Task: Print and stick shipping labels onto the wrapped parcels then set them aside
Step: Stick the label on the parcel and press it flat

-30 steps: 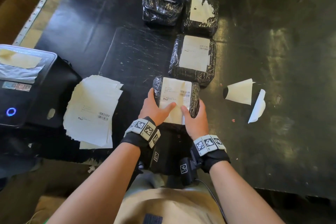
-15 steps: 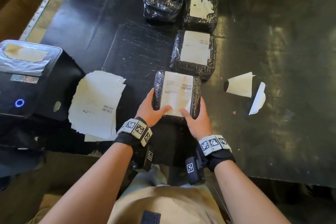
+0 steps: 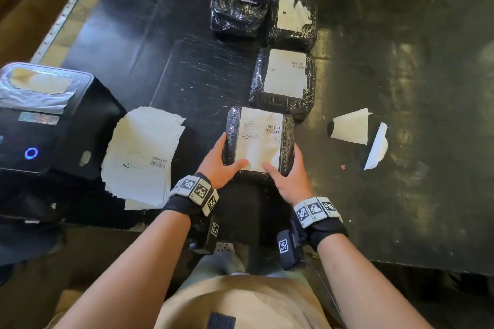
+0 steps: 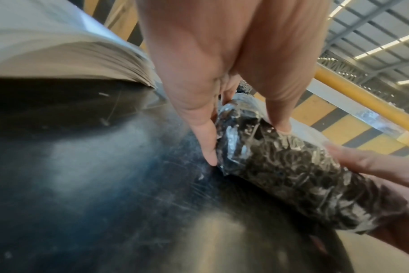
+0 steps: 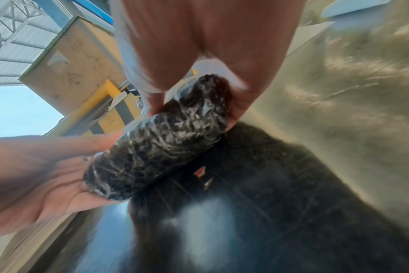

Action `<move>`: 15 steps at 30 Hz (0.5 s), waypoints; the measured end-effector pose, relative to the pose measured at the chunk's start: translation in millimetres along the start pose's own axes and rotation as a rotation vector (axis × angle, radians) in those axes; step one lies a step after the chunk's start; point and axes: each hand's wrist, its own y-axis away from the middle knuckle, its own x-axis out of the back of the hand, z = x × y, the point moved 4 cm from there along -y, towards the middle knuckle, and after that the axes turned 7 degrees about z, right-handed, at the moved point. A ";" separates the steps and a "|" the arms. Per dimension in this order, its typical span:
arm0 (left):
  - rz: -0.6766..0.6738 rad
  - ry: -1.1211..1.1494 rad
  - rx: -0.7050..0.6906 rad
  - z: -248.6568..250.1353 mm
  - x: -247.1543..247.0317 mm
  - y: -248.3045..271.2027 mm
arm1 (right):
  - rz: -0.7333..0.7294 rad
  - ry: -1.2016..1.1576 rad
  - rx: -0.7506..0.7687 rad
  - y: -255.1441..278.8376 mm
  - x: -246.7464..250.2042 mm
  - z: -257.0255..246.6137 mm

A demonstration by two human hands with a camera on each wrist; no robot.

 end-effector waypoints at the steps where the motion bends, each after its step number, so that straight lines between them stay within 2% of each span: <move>1: -0.008 -0.002 -0.002 -0.3 1.8 0.2 | -0.008 0.002 -0.001 0.4 1.9 -0.9; 8: -0.074 -0.064 0.024 -6.5 14.3 0.6 | -0.115 0.060 -0.004 -1.8 11.8 -4.8; 12: -0.047 -0.105 0.060 -13.1 17.8 2.6 | -0.082 0.061 -0.129 -9.5 15.8 -2.1; 15: -0.014 -0.060 0.060 -18.6 14.1 4.1 | -0.111 0.017 -0.123 -11.2 6.8 -8.5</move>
